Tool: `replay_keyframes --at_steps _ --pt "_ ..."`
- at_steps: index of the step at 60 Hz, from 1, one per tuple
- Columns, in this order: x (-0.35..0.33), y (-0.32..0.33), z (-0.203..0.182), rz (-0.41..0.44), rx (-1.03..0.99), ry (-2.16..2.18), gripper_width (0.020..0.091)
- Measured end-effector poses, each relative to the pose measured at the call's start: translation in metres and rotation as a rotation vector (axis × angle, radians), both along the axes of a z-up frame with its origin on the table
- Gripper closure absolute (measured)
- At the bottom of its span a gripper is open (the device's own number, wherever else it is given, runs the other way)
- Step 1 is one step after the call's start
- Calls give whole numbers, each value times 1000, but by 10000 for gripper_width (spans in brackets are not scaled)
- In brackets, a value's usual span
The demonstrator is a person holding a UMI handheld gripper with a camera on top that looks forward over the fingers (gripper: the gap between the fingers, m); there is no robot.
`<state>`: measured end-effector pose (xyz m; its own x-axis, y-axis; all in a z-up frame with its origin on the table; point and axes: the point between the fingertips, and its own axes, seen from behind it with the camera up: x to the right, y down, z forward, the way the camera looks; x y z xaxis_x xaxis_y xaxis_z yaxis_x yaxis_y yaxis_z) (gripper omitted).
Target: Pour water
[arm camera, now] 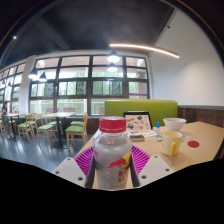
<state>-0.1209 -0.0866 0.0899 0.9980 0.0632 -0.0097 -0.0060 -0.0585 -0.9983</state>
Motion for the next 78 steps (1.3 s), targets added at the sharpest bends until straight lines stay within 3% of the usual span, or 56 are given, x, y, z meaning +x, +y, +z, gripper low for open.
replay_keyframes --at_steps 14,24,29,46,55,57,78 --pt "-5 -6 4 36 29 -3 698" --pt "-3 14 1 83 11 -3 699" --pt "-9 16 24 101 21 110 698" --pt "72 105 64 78 -71 1086 697" --pt "110 126 81 183 -123 1693 698" --pt "122 128 70 204 -150 1789 699" --pt "157 112 71 91 -96 2141 689"
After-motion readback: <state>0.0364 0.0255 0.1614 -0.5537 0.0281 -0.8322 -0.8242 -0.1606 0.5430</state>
